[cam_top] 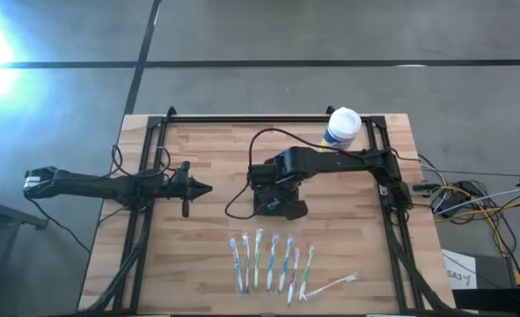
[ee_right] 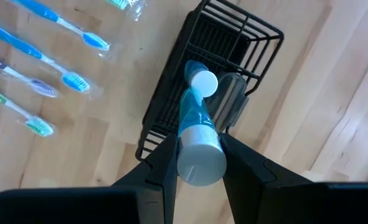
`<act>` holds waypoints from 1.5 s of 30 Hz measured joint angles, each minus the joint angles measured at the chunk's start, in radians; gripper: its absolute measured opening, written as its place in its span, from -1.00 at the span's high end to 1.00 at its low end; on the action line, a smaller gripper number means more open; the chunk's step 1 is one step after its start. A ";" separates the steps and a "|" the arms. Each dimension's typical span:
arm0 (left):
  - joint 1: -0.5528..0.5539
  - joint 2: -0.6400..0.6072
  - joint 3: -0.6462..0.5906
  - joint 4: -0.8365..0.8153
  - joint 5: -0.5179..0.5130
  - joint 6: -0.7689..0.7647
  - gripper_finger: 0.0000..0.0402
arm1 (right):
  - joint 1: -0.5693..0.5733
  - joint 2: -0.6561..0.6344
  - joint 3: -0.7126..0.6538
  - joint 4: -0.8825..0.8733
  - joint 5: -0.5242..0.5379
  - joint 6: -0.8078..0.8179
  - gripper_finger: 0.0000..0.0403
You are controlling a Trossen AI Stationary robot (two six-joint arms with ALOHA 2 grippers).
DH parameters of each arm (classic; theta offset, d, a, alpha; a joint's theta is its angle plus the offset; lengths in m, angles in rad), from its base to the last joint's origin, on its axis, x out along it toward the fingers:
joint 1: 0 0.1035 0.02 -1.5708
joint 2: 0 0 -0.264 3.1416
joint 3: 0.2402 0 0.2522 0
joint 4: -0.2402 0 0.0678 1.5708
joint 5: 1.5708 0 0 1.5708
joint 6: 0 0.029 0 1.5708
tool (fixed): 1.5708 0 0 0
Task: Pick & Place toothbrushing station
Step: Put the blue mouthwash into the wire organizer
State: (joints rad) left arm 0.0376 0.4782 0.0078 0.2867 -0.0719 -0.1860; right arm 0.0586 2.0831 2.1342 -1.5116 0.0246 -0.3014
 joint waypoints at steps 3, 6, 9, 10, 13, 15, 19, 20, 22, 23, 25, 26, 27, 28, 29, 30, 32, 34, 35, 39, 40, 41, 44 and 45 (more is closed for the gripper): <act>0.000 0.000 0.000 -0.001 0.000 0.000 0.88 | 0.000 -0.005 -0.001 0.000 0.000 -0.021 0.55; 0.000 0.000 0.000 -0.002 0.000 0.000 0.88 | 0.000 -0.006 -0.001 0.000 0.001 -0.047 0.55; 0.000 0.000 -0.001 -0.002 0.000 0.000 0.88 | 0.000 -0.006 -0.001 0.000 0.000 -0.066 0.55; 0.000 0.000 -0.001 -0.003 0.000 0.001 0.88 | 0.000 -0.007 -0.001 0.000 0.001 -0.068 0.55; 0.000 0.000 -0.001 -0.003 0.000 0.001 0.88 | 0.000 -0.010 0.000 -0.001 0.001 -0.069 0.55; 0.000 0.000 -0.001 -0.003 0.000 0.001 0.88 | 0.000 -0.014 0.002 -0.001 0.001 -0.069 0.55; 0.000 0.000 -0.001 -0.004 0.000 0.002 0.88 | 0.000 -0.029 0.003 -0.001 0.002 -0.061 0.55; 0.000 0.000 -0.001 -0.004 0.000 0.002 0.88 | 0.000 -0.031 0.003 -0.002 0.002 -0.061 0.55; 0.000 0.000 -0.001 -0.005 0.000 0.002 0.88 | 0.002 -0.032 0.003 -0.003 0.001 -0.059 0.55; 0.000 0.000 -0.001 -0.006 0.000 0.002 0.88 | 0.003 -0.032 0.003 -0.003 0.001 -0.055 0.55; 0.000 0.000 -0.002 -0.006 0.000 0.002 0.88 | 0.004 -0.032 0.002 -0.003 0.000 -0.042 0.55; 0.000 0.000 -0.002 -0.006 0.000 0.002 0.88 | 0.005 -0.032 -0.001 -0.002 -0.003 -0.037 0.55; 0.000 0.000 -0.002 -0.006 0.000 0.002 0.88 | 0.006 -0.032 -0.004 -0.003 -0.005 -0.035 0.55; 0.000 0.000 -0.002 -0.006 0.000 0.002 0.88 | 0.007 -0.029 -0.007 -0.003 -0.006 -0.032 0.55; 0.000 0.000 -0.002 -0.006 0.000 0.002 0.88 | 0.009 -0.027 -0.011 -0.003 -0.007 -0.026 0.55; 0.000 0.000 -0.002 -0.005 0.000 0.002 0.88 | 0.010 -0.027 -0.015 -0.003 -0.007 -0.021 0.55; 0.000 0.000 -0.002 -0.006 0.000 0.002 0.88 | 0.013 -0.027 -0.027 0.001 -0.009 -0.014 0.55; 0.000 0.000 -0.002 -0.005 0.000 0.002 0.88 | 0.016 -0.027 -0.046 0.007 -0.010 -0.011 0.55; 0.000 0.000 -0.002 -0.005 0.000 0.002 0.88 | 0.016 -0.027 -0.058 0.013 -0.009 -0.008 0.55; 0.000 0.000 -0.002 -0.004 0.000 0.002 0.88 | 0.016 -0.027 -0.110 0.065 -0.008 0.010 0.55; 0.000 0.000 -0.002 -0.004 0.000 0.002 0.88 | 0.016 -0.027 -0.118 0.076 -0.008 0.009 0.55; 0.000 0.000 -0.002 -0.004 0.000 0.002 0.88 | 0.016 -0.027 -0.125 0.089 -0.007 0.008 0.55; 0.000 0.000 -0.002 -0.003 0.000 0.000 0.88 | 0.015 -0.027 -0.146 0.109 -0.007 0.007 0.55; 0.000 0.000 -0.002 -0.003 0.000 -0.001 0.88 | 0.015 -0.027 -0.152 0.115 -0.007 0.007 0.55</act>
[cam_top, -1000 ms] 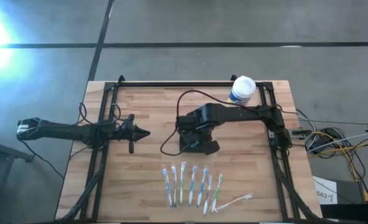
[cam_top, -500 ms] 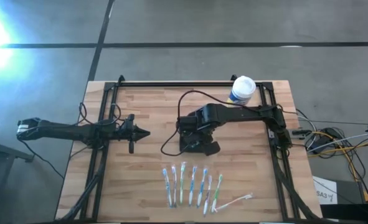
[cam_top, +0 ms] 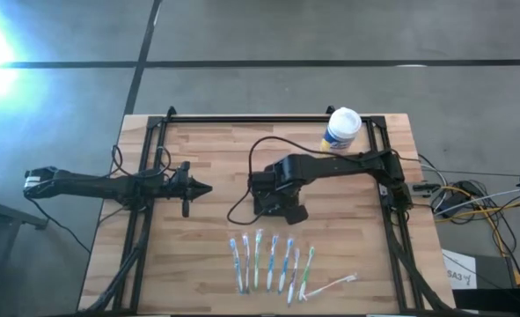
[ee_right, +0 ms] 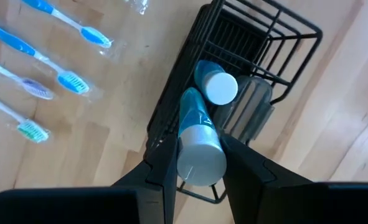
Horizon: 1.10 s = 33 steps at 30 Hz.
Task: Pick & Place toothbrushing station
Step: Put the blue mouthwash into the wire organizer
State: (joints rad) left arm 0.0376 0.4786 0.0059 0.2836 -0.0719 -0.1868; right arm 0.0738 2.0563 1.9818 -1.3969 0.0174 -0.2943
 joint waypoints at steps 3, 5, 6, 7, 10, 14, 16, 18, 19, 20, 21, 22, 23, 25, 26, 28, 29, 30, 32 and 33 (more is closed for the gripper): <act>0.000 0.000 0.000 0.000 0.000 0.000 0.88 | 0.000 0.000 -0.023 0.008 0.000 0.001 0.55; 0.000 0.000 0.000 0.000 0.000 0.000 0.88 | 0.000 0.000 -0.042 0.030 -0.002 0.003 0.55; 0.000 0.000 0.000 0.000 0.000 0.000 0.88 | 0.000 0.000 -0.053 0.038 -0.008 0.003 0.55; 0.000 0.000 0.000 -0.001 0.000 0.000 0.88 | 0.000 0.000 -0.063 0.045 -0.015 0.003 0.55; 0.000 0.000 0.000 -0.001 0.000 0.000 0.88 | 0.000 0.000 -0.093 0.073 -0.019 0.003 0.55; 0.000 0.000 0.000 -0.003 0.000 0.000 0.88 | 0.000 0.000 -0.133 0.120 -0.021 0.003 0.55; 0.000 0.000 0.000 -0.003 0.000 0.000 0.88 | 0.000 -0.001 -0.147 0.133 -0.022 0.008 0.55; 0.000 0.000 0.000 -0.003 0.000 0.000 0.88 | 0.000 -0.002 -0.158 0.138 -0.022 0.008 0.55; 0.000 0.000 0.000 -0.003 0.000 0.000 0.88 | 0.000 -0.002 -0.161 0.140 -0.022 0.009 0.55; 0.000 0.000 0.000 -0.003 0.000 0.000 0.88 | 0.000 -0.002 -0.164 0.144 -0.022 0.010 0.55; 0.000 0.000 0.000 -0.003 0.000 0.000 0.88 | 0.000 -0.002 -0.165 0.147 -0.022 0.012 0.55; 0.000 0.000 0.000 -0.003 0.000 0.000 0.88 | 0.000 -0.002 -0.165 0.149 -0.022 0.014 0.55; 0.000 0.000 0.000 -0.002 0.000 0.000 0.88 | 0.000 -0.001 -0.165 0.151 -0.021 0.014 0.55; 0.000 0.000 0.000 -0.003 0.000 0.000 0.88 | 0.000 0.006 -0.165 0.151 -0.015 0.015 0.55; 0.000 0.000 0.000 -0.002 0.000 0.000 0.88 | -0.002 0.009 -0.165 0.153 -0.014 0.014 0.55; 0.000 0.000 0.000 -0.004 0.000 0.000 0.88 | -0.002 0.010 -0.162 0.155 -0.011 0.019 0.55; 0.000 0.000 0.000 -0.005 0.000 0.000 0.88 | -0.002 0.008 -0.161 0.156 -0.008 0.025 0.55; 0.000 0.000 0.000 -0.005 0.000 0.000 0.88 | -0.001 0.007 -0.161 0.156 0.003 0.032 0.55; 0.000 0.000 0.000 -0.006 0.000 0.000 0.88 | 0.000 0.007 -0.165 0.159 0.013 0.040 0.55; 0.000 0.000 0.000 -0.006 0.000 0.000 0.88 | 0.000 0.007 -0.167 0.159 0.013 0.041 0.55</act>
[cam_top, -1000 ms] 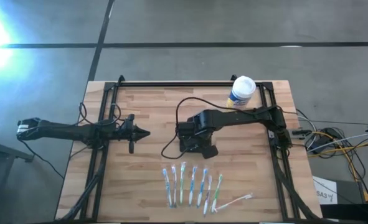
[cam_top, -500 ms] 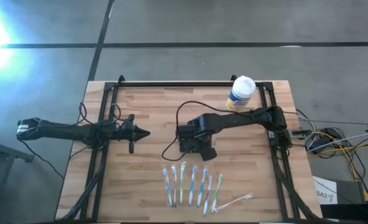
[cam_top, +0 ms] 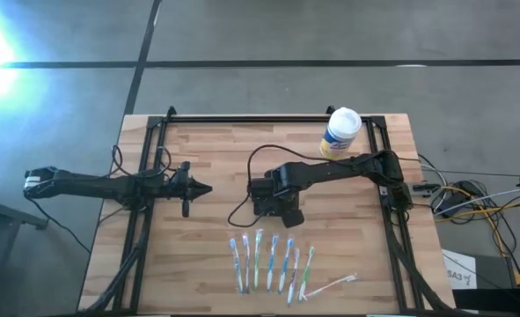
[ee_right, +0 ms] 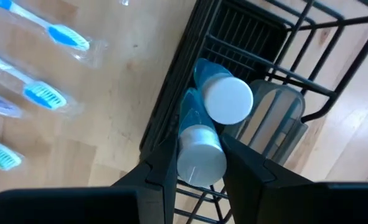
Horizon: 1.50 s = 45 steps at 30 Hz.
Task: Pick & Place toothbrushing station
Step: Put the blue mouthwash into the wire organizer
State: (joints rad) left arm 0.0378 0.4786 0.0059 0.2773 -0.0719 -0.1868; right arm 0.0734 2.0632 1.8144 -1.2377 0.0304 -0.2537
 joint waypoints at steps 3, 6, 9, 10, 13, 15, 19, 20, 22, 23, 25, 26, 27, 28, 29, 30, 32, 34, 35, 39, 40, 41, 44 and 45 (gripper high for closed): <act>0.000 0.000 0.000 0.000 0.000 0.000 0.88 | -0.001 0.000 -0.003 0.003 0.002 0.009 0.55; 0.000 0.000 0.000 -0.001 0.000 0.000 0.88 | 0.000 0.000 -0.005 0.004 0.003 0.019 0.55; 0.000 0.000 0.000 -0.001 0.000 0.000 0.88 | 0.000 0.000 -0.009 0.012 0.004 0.018 0.55; 0.000 0.000 0.000 -0.001 0.000 0.000 0.88 | 0.000 0.000 -0.012 0.018 0.004 0.018 0.55; 0.000 0.000 0.000 -0.001 0.000 0.000 0.88 | 0.000 0.000 -0.023 0.025 0.004 0.018 0.55; 0.000 0.000 0.000 -0.001 0.000 0.000 0.88 | -0.002 0.000 -0.035 0.031 0.004 0.018 0.55; 0.000 0.000 0.000 -0.002 0.000 0.000 0.88 | -0.004 0.000 -0.043 0.040 0.000 0.019 0.55; 0.000 0.000 0.000 -0.002 0.000 0.000 0.88 | -0.004 0.000 -0.043 0.042 0.000 0.019 0.55; 0.000 0.000 0.000 -0.002 0.000 0.000 0.88 | -0.004 0.000 -0.044 0.044 -0.001 0.018 0.55; 0.000 0.000 0.000 -0.002 0.000 0.000 0.88 | -0.004 0.000 -0.044 0.044 -0.002 0.017 0.55; 0.000 0.000 0.000 -0.002 0.000 0.000 0.88 | -0.004 0.000 -0.044 0.045 -0.005 0.014 0.52; 0.000 0.000 0.000 -0.002 0.000 0.000 0.88 | -0.004 0.000 -0.044 0.045 -0.005 0.013 0.50; 0.000 0.000 0.000 -0.003 0.000 0.000 0.88 | -0.004 0.000 -0.044 0.045 -0.005 0.013 0.47; 0.000 0.000 0.000 -0.003 0.000 0.000 0.88 | -0.004 0.000 -0.044 0.046 -0.005 0.012 0.44; 0.000 0.000 0.000 -0.004 0.000 0.000 0.88 | -0.004 0.000 -0.044 0.047 -0.005 0.012 0.40; 0.000 0.000 0.000 -0.004 0.000 0.000 0.88 | -0.004 0.000 -0.044 0.048 -0.005 0.012 0.37; 0.000 0.000 0.000 -0.004 0.000 0.000 0.88 | -0.004 0.000 -0.044 0.048 -0.005 0.012 0.31; 0.000 0.000 0.000 -0.004 0.000 0.000 0.88 | -0.004 0.000 -0.040 0.048 -0.006 0.015 0.27; 0.000 0.000 0.000 -0.004 0.000 0.000 0.88 | -0.004 0.000 -0.038 0.047 -0.008 0.015 0.25; 0.000 0.000 0.000 -0.003 0.000 0.000 0.88 | -0.004 -0.002 -0.027 0.044 -0.008 0.015 0.23; 0.000 0.000 0.000 -0.003 0.000 0.000 0.88 | -0.004 -0.004 -0.024 0.044 -0.007 0.015 0.24; 0.000 0.000 0.000 -0.002 0.000 0.000 0.88 | -0.004 -0.006 -0.020 0.044 -0.007 0.015 0.24; 0.000 0.000 0.000 0.000 0.000 0.000 0.88 | -0.004 -0.018 -0.012 0.041 -0.006 0.016 0.26; 0.000 0.000 0.000 0.000 0.000 0.000 0.88 | -0.004 -0.020 -0.008 0.041 -0.006 0.016 0.27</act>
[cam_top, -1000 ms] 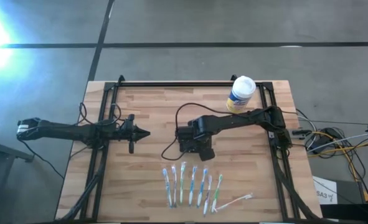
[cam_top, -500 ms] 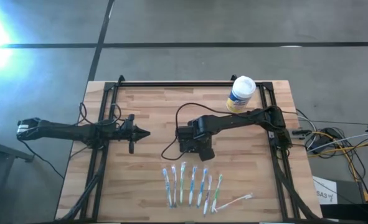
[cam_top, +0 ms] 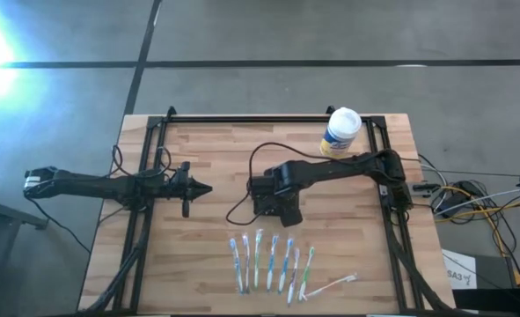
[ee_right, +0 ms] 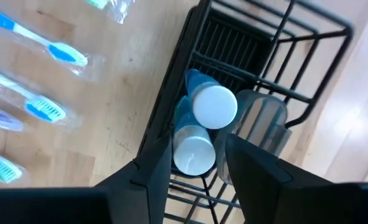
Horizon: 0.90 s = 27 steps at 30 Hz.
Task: Pick & Place toothbrushing station
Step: Put the blue mouthwash into the wire organizer, then put the blue toothbrush into the wire organizer
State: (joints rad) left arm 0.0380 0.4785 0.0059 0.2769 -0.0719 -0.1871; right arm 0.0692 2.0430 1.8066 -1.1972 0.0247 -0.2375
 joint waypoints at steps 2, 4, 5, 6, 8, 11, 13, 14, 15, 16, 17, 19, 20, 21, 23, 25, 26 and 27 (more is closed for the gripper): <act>0.000 0.000 0.000 0.000 0.000 0.000 0.88 | 0.000 -0.006 0.007 -0.001 -0.001 0.000 0.28; 0.000 0.000 0.000 0.000 0.000 0.000 0.88 | 0.000 -0.009 0.020 -0.010 -0.002 0.000 0.29; 0.000 0.000 0.000 0.000 0.000 -0.001 0.88 | 0.000 -0.011 0.028 -0.020 -0.002 0.002 0.30; 0.000 0.000 0.000 0.000 0.000 -0.001 0.88 | 0.000 -0.011 0.037 -0.039 -0.002 0.003 0.30; 0.000 0.000 0.000 0.000 0.000 -0.004 0.88 | 0.000 -0.011 0.060 -0.084 -0.001 0.002 0.31; 0.000 0.000 0.000 0.000 0.000 -0.005 0.88 | 0.000 -0.013 0.103 -0.154 0.001 0.010 0.31; 0.000 0.000 0.000 0.000 0.000 -0.005 0.88 | 0.000 -0.030 0.126 -0.170 -0.013 0.020 0.31; 0.000 0.000 0.000 0.000 0.000 -0.005 0.88 | 0.000 -0.048 0.133 -0.163 -0.036 0.021 0.31; 0.000 0.000 0.000 -0.001 0.000 -0.005 0.88 | 0.000 -0.075 0.134 -0.142 -0.067 0.017 0.32; 0.000 0.000 0.000 -0.001 0.000 -0.007 0.88 | 0.000 -0.105 0.134 -0.113 -0.100 0.013 0.33; 0.000 0.000 0.000 -0.001 0.000 -0.010 0.88 | 0.002 -0.144 0.127 -0.070 -0.126 0.010 0.34; 0.000 0.000 0.000 -0.001 0.000 -0.015 0.88 | 0.007 -0.229 0.093 0.030 -0.168 0.006 0.37; 0.000 0.000 0.000 -0.001 0.000 -0.018 0.88 | 0.010 -0.278 0.065 0.092 -0.194 0.004 0.38; 0.000 0.000 0.000 -0.002 0.000 -0.022 0.88 | 0.013 -0.329 0.028 0.169 -0.233 -0.002 0.40; 0.000 0.000 0.000 -0.003 0.000 -0.024 0.88 | 0.020 -0.440 -0.071 0.324 -0.322 -0.005 0.43; 0.000 0.000 0.000 -0.004 0.000 -0.030 0.88 | 0.027 -0.550 -0.190 0.489 -0.376 0.017 0.46; 0.000 0.000 0.000 -0.004 0.000 -0.033 0.88 | 0.031 -0.608 -0.257 0.556 -0.381 0.036 0.48; 0.000 0.000 0.000 -0.005 0.000 -0.034 0.88 | 0.034 -0.662 -0.326 0.613 -0.381 0.054 0.49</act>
State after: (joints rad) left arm 0.0376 0.4782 0.0059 0.2722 -0.0719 -0.2210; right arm 0.1030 1.3815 1.4806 -0.5838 -0.3558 -0.1838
